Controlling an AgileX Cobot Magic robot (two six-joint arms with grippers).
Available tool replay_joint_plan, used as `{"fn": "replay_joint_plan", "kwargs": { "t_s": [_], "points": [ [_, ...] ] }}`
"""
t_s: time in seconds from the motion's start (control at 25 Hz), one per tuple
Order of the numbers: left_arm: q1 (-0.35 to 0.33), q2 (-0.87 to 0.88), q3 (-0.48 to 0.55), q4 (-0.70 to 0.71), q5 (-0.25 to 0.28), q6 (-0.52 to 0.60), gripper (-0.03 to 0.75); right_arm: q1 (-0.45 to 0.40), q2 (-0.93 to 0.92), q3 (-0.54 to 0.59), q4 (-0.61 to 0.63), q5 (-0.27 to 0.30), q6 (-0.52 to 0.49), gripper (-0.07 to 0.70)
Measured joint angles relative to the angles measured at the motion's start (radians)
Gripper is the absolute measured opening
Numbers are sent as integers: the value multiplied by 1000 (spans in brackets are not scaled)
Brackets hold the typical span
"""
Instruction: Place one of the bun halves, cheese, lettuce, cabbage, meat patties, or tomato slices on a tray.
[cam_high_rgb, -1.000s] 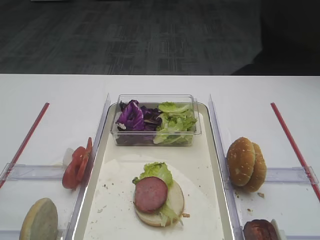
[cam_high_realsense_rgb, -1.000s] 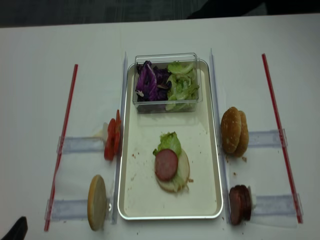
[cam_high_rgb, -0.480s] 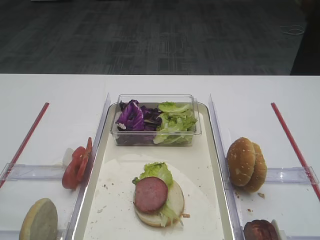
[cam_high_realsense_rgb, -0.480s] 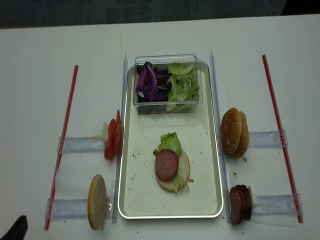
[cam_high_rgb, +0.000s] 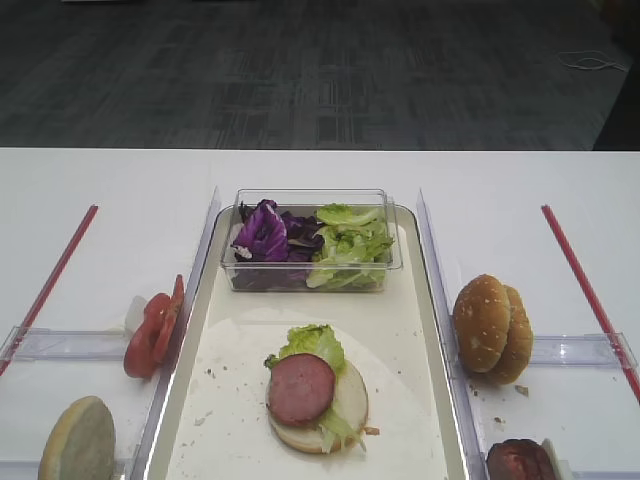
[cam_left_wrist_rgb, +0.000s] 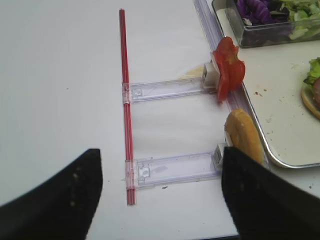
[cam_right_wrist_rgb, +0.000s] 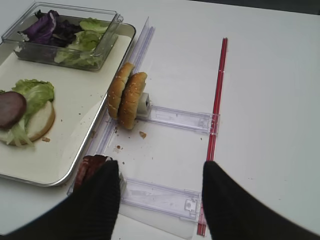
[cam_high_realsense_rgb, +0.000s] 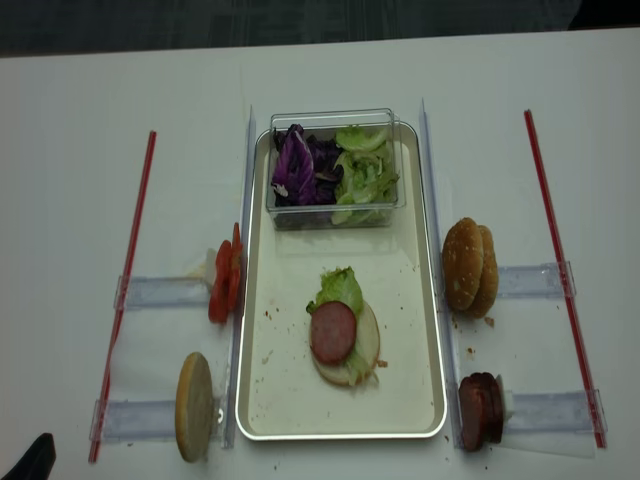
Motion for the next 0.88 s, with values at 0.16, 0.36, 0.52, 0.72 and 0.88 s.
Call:
{"fn": "replay_joint_plan", "kwargs": {
  "t_s": [0.16,0.36,0.52,0.72,0.88],
  "points": [
    [0,0,0,0,0,0,501,0,0,0,0,0,-2,387],
    [0,0,0,0,0,0,501,-33,0,0,-6,0,-2,387],
    [0,0,0,0,0,0,501,-88,0,0,-10,0,-2,387],
    [0,0,0,0,0,0,501,-95,0,0,-10,-1,-2,387],
    [0,0,0,0,0,0,501,-95,0,0,-10,-2,-2,387]
  ]
}}
